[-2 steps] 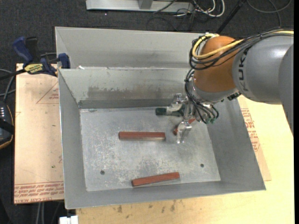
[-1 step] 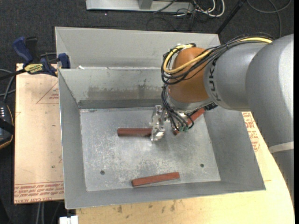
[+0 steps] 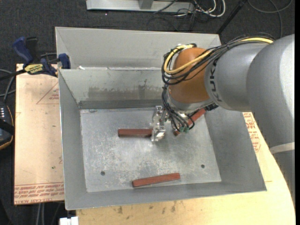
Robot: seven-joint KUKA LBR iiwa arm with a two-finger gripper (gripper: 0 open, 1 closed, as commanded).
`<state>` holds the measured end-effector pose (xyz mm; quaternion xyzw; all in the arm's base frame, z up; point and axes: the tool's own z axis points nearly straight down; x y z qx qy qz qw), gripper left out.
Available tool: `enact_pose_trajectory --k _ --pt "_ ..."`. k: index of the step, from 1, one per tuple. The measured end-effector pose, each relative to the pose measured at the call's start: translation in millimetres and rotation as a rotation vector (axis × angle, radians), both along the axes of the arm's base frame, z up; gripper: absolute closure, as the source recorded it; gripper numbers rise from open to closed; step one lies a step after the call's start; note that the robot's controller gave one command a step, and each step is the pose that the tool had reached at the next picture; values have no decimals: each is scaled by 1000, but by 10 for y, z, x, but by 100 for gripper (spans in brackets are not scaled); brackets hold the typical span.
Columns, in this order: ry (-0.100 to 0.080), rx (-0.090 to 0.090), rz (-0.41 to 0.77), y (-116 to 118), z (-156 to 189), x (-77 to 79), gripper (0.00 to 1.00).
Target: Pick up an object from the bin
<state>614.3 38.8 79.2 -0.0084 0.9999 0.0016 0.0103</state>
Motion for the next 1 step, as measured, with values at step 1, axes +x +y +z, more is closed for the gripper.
enact_pose_trajectory --k 1 --pt "18 -2 -7 220 1211 0 100"
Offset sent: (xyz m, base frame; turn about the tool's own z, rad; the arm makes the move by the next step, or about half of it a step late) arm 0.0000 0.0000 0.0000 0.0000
